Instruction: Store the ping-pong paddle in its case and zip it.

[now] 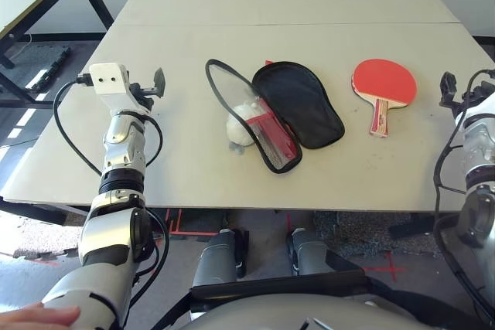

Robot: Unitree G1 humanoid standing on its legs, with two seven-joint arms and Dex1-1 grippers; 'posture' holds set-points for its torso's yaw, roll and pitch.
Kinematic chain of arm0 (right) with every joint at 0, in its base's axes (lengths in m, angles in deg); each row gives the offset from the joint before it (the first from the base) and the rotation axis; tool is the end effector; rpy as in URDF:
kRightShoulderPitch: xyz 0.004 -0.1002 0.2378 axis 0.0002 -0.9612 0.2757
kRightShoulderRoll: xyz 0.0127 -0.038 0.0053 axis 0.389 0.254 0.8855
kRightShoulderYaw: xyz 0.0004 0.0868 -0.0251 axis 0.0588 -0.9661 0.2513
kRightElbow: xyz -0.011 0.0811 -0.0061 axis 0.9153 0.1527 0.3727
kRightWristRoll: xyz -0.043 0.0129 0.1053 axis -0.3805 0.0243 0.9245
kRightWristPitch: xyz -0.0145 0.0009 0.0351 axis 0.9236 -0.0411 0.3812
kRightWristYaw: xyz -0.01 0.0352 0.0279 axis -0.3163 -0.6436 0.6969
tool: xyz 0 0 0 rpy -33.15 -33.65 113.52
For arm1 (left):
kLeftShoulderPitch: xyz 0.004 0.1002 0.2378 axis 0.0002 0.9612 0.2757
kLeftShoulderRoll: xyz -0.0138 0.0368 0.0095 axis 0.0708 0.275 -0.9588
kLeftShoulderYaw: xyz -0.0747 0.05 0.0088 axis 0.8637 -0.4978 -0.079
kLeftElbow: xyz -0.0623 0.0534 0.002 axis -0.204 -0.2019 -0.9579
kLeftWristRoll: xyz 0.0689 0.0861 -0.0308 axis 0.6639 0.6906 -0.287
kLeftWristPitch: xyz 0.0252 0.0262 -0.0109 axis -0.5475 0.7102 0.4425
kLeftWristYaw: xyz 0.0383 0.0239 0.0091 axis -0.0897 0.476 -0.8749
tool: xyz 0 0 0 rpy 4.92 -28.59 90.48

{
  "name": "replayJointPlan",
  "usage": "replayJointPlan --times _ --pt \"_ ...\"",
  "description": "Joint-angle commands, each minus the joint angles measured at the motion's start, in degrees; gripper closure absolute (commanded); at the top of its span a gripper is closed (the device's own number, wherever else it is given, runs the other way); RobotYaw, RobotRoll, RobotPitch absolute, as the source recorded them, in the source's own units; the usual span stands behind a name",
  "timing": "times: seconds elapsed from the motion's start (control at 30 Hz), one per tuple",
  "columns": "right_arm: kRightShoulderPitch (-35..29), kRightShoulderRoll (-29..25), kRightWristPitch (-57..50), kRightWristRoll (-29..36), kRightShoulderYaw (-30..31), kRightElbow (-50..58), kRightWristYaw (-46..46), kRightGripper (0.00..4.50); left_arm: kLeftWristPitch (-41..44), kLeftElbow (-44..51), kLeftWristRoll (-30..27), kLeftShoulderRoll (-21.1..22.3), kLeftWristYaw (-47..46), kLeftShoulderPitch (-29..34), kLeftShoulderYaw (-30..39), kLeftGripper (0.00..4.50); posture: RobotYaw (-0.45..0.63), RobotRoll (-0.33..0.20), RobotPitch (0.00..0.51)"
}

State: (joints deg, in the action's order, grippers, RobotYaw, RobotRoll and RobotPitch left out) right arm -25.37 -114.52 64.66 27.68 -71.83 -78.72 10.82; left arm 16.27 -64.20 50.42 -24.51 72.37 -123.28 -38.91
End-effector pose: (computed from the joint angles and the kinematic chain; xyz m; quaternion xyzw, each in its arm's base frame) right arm 0.2800 -0.3543 0.1144 0.0290 -0.0420 -0.1631 0.9853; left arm 0.3091 0.2703 0.1022 -0.0167 -0.0758 0.0450 0.9960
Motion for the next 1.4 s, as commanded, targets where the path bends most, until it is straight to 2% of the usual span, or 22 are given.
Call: replayJointPlan --times 0.03,0.27,0.43,0.7,0.97,1.2,1.3,1.4 --pt "0.2 0.6 0.3 -0.7 0.3 -1.6 0.1 0.03 0.3 0.7 0.0 0.2 -0.4 1.2 -0.1 0.0 -0.05 0.0 0.119" --pt "1.2 0.7 -0.2 -1.2 0.5 -2.2 0.1 0.03 1.0 2.3 -0.8 1.5 -2.1 0.8 1.2 0.0 -0.03 0.0 0.124" --pt "2.0 1.1 -0.2 -1.7 0.6 -2.4 0.7 0.03 5.3 9.7 -2.3 2.3 -0.4 -0.4 0.5 0.0 -0.02 0.0 0.127" --pt "2.7 1.9 -3.9 0.3 -1.0 -1.5 2.6 0.03 23.6 31.9 -3.8 4.5 11.6 0.2 -9.5 0.0 -0.02 0.0 0.125" --pt "1.8 3.5 -7.3 1.4 -0.2 2.7 5.4 0.03 35.9 49.8 -6.1 6.0 25.8 1.0 -21.0 0.0 -0.05 0.0 0.121" --pt "0.1 5.1 -16.4 3.7 0.1 13.3 7.3 0.03 41.5 57.2 -6.5 7.0 31.5 1.1 -26.4 0.0 -0.07 0.0 0.122" --pt "-1.5 6.5 -22.8 6.1 -0.7 23.3 4.3 0.03 41.8 57.4 -5.9 6.7 32.2 1.1 -27.3 0.0 -0.08 0.0 0.123" --pt "-2.5 6.7 -33.2 5.3 0.8 32.1 -1.8 0.03 41.1 56.8 -5.1 6.7 32.7 1.4 -28.2 0.0 -0.09 0.0 0.124"
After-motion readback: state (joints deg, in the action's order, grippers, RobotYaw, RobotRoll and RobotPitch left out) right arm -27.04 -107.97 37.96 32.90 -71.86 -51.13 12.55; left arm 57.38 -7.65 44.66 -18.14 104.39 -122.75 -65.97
